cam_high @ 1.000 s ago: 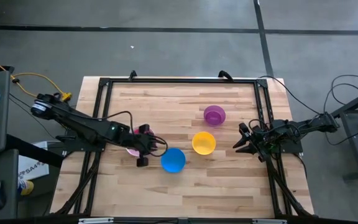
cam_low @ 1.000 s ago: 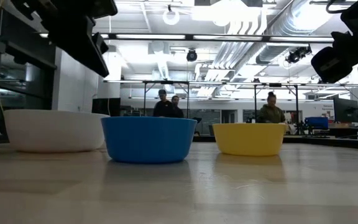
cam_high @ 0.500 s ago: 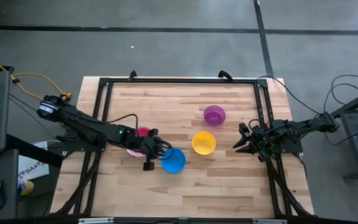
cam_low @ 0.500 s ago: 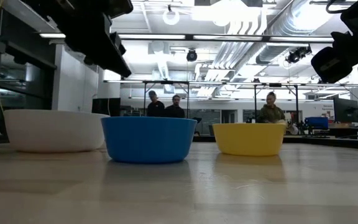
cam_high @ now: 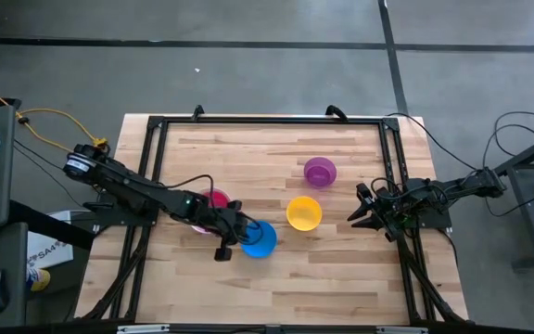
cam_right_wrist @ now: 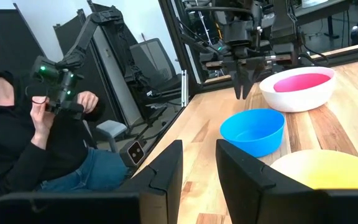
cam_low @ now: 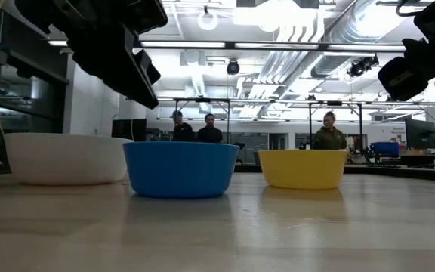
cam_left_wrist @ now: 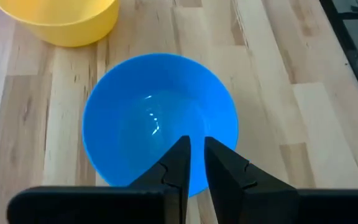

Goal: Nest bowls inside each other
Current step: Stack the blue bowl on the pink bowl

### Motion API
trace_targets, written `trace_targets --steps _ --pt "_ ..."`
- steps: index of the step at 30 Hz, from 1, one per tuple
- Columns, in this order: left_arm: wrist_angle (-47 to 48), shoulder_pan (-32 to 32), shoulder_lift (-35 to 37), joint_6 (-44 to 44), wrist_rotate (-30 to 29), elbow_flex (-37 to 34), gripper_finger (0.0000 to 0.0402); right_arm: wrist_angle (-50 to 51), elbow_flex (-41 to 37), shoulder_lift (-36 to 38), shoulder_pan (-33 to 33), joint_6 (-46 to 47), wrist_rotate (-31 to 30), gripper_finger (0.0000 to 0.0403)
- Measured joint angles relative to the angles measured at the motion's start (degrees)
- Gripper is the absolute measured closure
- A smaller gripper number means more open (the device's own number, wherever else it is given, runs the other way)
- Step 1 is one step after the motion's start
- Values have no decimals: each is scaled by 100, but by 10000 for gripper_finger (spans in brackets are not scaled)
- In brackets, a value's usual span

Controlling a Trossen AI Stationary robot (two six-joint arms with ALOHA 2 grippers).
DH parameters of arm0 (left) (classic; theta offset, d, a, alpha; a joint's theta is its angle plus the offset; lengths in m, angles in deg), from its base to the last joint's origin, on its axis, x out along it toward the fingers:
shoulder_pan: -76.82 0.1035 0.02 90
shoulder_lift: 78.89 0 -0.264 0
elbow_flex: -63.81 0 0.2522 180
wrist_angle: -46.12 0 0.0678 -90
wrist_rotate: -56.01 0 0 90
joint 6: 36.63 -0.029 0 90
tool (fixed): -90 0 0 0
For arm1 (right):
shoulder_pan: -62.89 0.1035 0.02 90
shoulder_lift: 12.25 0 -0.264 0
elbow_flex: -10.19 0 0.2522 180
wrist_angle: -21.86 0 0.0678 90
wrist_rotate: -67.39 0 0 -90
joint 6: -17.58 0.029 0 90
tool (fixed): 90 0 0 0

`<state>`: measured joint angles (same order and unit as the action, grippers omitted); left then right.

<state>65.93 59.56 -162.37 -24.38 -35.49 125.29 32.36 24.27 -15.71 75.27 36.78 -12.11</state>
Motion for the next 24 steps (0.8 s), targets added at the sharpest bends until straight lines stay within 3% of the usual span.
trace_targets --steps 4,12,16,24 --pt "-29 -2 0 -42 113 0 343 0 0 0 -1 1 0 312" --pt "-8 -218 -6 -46 18 0 267 0 0 1 0 2 1 312" --pt "29 -357 -181 -18 -143 3 258 0 1 1 -1 0 0 312" --pt "1501 -376 -802 -95 -160 1159 257 0 0 2 -2 2 -2 312"
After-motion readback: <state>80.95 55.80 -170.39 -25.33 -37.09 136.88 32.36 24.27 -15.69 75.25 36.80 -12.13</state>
